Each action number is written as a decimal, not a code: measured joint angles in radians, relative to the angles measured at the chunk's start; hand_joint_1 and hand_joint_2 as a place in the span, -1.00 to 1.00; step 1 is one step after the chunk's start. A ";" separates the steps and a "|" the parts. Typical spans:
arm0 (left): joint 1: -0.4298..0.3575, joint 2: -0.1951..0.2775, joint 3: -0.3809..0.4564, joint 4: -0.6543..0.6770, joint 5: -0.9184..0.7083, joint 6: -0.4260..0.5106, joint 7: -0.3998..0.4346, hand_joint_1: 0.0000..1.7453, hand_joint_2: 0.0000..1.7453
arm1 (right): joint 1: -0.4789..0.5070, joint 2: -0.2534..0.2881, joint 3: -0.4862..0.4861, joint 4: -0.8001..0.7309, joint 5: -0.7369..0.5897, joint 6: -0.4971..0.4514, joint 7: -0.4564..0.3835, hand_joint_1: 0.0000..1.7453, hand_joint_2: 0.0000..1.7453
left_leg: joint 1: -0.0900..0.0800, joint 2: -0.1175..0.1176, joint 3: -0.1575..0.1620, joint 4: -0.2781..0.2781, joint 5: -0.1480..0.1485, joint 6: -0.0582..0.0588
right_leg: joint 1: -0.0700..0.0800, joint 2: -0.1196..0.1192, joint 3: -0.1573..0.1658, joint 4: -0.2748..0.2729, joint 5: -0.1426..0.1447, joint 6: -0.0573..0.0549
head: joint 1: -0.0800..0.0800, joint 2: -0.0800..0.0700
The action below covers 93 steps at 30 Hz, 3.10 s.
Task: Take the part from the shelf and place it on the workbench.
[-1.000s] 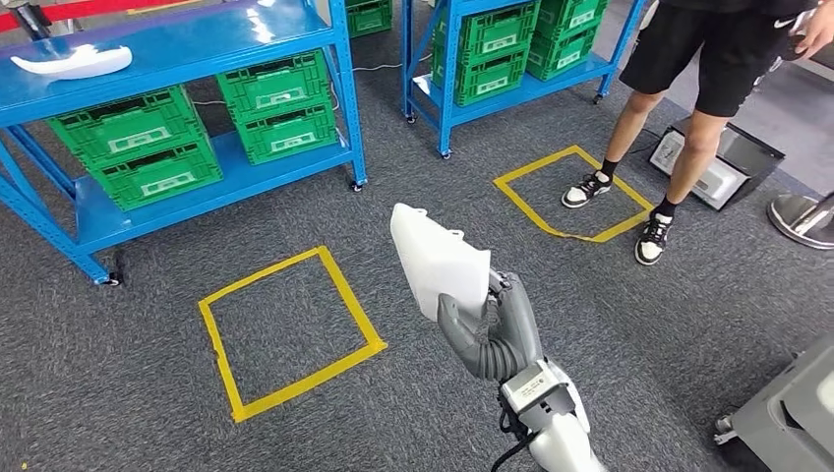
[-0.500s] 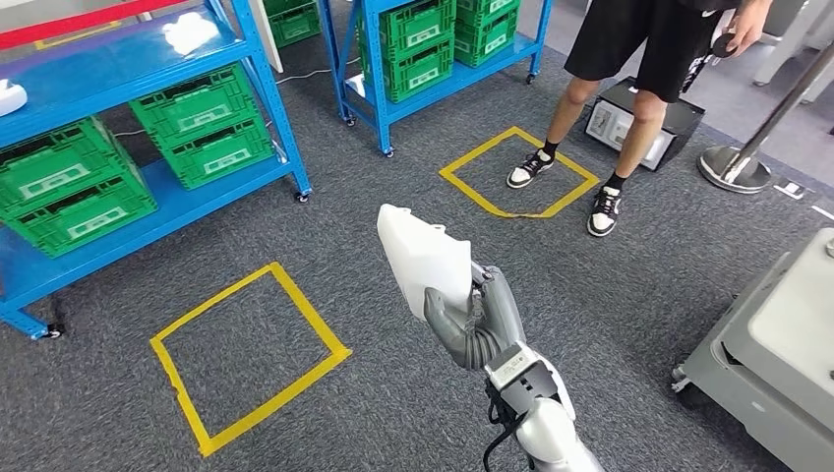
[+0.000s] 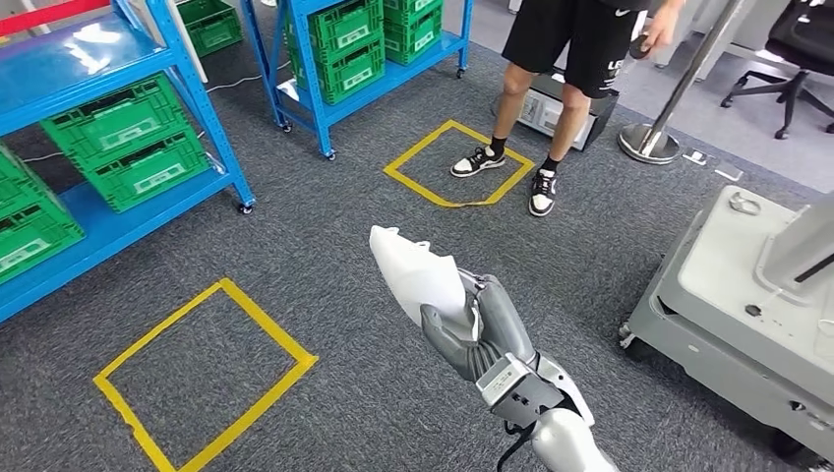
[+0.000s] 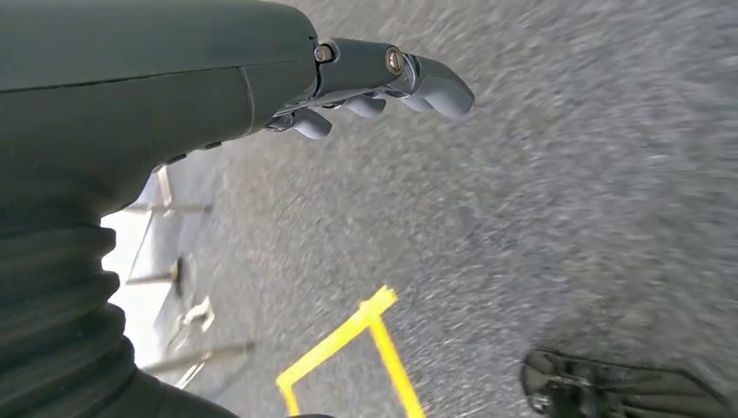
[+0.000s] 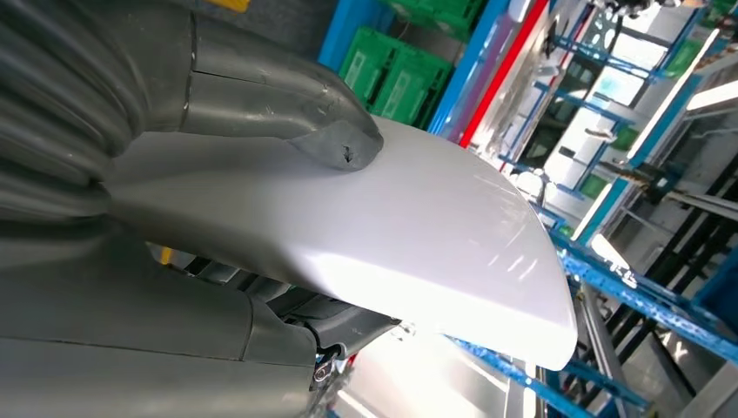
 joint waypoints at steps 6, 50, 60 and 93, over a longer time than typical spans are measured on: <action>-0.040 0.002 -0.001 -0.002 0.040 -0.009 -0.079 -1.00 1.00 | -0.022 -0.005 0.000 -0.019 -0.017 0.011 0.013 1.00 1.00 | -0.005 0.039 0.011 0.005 -0.013 -0.038 | 0.006 -0.023 0.081 -0.162 0.047 -0.032 | -0.002 0.000; -0.010 0.003 0.133 -0.010 0.130 0.020 -0.093 -1.00 1.00 | -0.009 0.056 -0.061 0.068 -0.196 0.154 -0.071 1.00 1.00 | -0.007 -0.119 -0.001 0.018 -0.014 -0.028 | 0.010 0.098 0.074 -0.161 0.062 -0.035 | 0.003 0.000; -0.011 0.002 0.133 -0.010 0.120 0.013 -0.098 -1.00 1.00 | -0.004 0.056 -0.061 0.066 -0.190 0.150 -0.071 1.00 1.00 | -0.010 -0.112 -0.001 0.019 -0.012 -0.020 | 0.007 0.105 0.072 -0.165 0.066 -0.028 | 0.003 0.000; -0.011 -0.007 0.112 -0.011 0.085 0.010 -0.060 -1.00 1.00 | 0.028 0.035 0.005 0.099 -0.172 0.081 -0.067 1.00 1.00 | -0.009 -0.031 0.003 0.004 0.001 0.006 | 0.001 0.000 0.020 -0.031 0.017 -0.005 | 0.006 0.000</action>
